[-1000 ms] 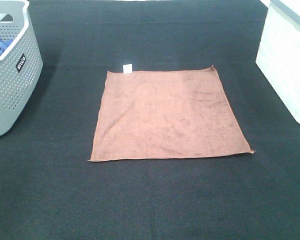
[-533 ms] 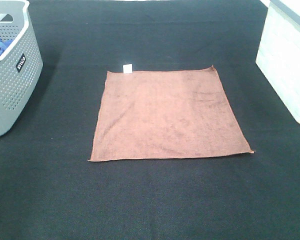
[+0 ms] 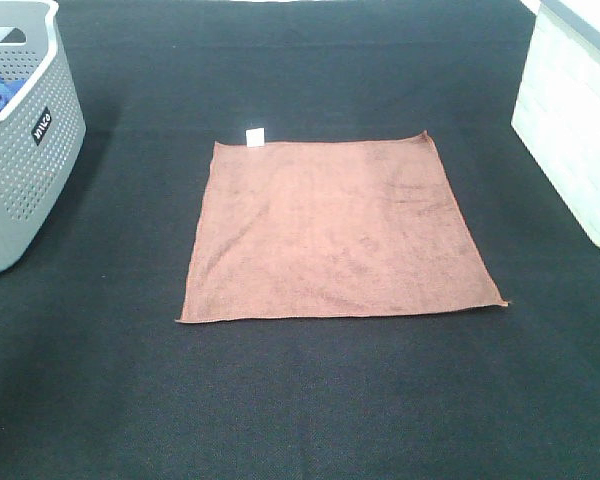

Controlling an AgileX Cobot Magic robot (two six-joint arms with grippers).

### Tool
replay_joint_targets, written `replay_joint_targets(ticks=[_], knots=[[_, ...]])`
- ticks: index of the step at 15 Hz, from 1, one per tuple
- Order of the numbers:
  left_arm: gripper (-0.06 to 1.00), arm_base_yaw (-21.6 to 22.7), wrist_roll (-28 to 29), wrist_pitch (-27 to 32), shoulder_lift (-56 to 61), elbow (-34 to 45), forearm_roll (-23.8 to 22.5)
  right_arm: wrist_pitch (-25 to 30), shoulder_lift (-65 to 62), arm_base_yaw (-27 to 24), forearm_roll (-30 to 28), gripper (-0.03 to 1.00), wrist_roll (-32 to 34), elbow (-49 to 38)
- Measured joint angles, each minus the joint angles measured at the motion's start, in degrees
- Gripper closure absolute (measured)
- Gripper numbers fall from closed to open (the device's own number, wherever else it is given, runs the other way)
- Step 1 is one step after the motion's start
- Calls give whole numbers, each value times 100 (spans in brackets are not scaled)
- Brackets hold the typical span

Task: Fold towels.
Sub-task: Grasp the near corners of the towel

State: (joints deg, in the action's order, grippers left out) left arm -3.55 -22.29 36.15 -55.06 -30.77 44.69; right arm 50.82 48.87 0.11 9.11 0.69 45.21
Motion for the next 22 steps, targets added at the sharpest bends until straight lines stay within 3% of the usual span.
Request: replay_joint_targets(ticks=[3, 6, 8, 14, 19, 22], knots=[[32, 0, -1352, 0, -1215, 0, 1541, -34, 1283, 0, 493, 11, -504, 23], [31, 0, -2727, -17, -2384, 0, 3186, -372, 2630, 0, 1713, 11, -1341, 23], [31, -11, -3335, -17, -3042, -103, 3776, -573, 3272, 0, 2086, 11, -1656, 97], [31, -109, -3501, 17, -4607, -1008, 3873, -710, 4715, -40, 2217, 11, -2108, 825], [31, -109, -3501, 286, -5615, -1730, 3856, -630, 5798, -808, 3340, 11, -3541, 1163], [31, -143, -3501, 286, -5919, -1994, 3856, -602, 6217, -808, 3438, 11, -3690, 1301]])
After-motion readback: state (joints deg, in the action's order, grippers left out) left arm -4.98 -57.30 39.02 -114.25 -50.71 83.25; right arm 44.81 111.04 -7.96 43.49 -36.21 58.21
